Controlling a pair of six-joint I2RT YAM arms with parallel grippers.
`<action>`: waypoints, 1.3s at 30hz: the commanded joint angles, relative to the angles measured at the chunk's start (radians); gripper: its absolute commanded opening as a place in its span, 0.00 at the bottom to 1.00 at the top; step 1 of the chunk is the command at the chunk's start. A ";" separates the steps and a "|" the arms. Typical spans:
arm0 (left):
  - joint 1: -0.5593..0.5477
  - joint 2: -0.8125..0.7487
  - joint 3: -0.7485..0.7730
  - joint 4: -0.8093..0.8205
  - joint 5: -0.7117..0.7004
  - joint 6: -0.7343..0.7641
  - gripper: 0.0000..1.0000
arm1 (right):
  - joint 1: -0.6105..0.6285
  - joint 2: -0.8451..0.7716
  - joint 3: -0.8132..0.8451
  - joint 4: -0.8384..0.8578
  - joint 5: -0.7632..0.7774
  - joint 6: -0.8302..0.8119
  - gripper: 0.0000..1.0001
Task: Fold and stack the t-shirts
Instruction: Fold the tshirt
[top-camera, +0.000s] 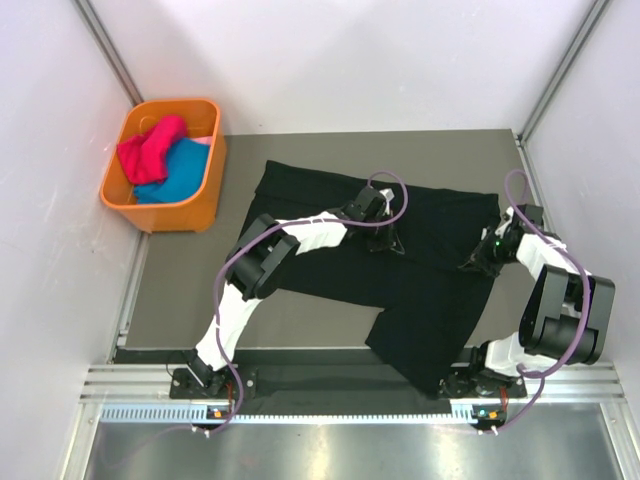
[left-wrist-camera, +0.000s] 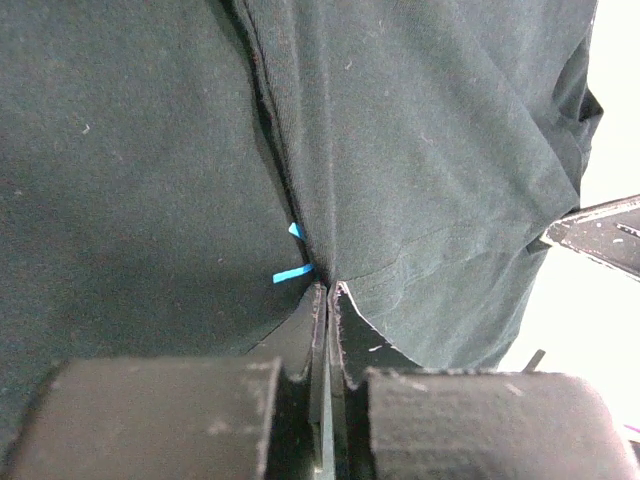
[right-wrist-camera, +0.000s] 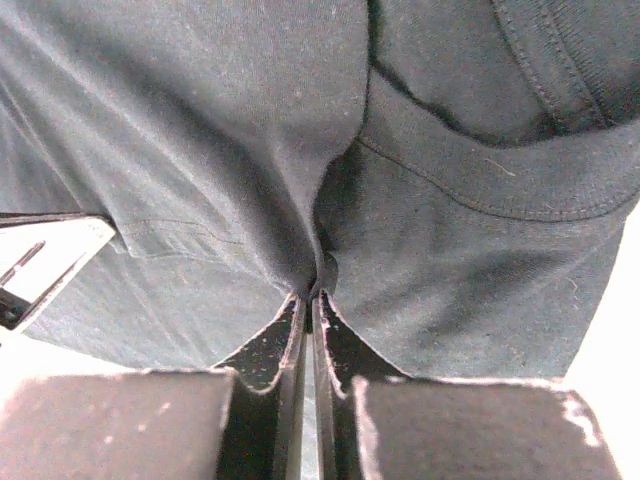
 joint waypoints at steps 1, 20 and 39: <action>0.003 -0.020 0.036 -0.033 0.040 0.021 0.00 | 0.004 -0.001 0.003 0.026 -0.033 -0.010 0.00; 0.078 -0.040 -0.020 -0.007 0.172 -0.051 0.00 | 0.005 -0.009 0.063 -0.132 0.026 -0.018 0.00; 0.094 -0.090 0.060 -0.260 0.172 0.227 0.27 | 0.002 0.028 0.129 -0.179 0.195 -0.073 0.33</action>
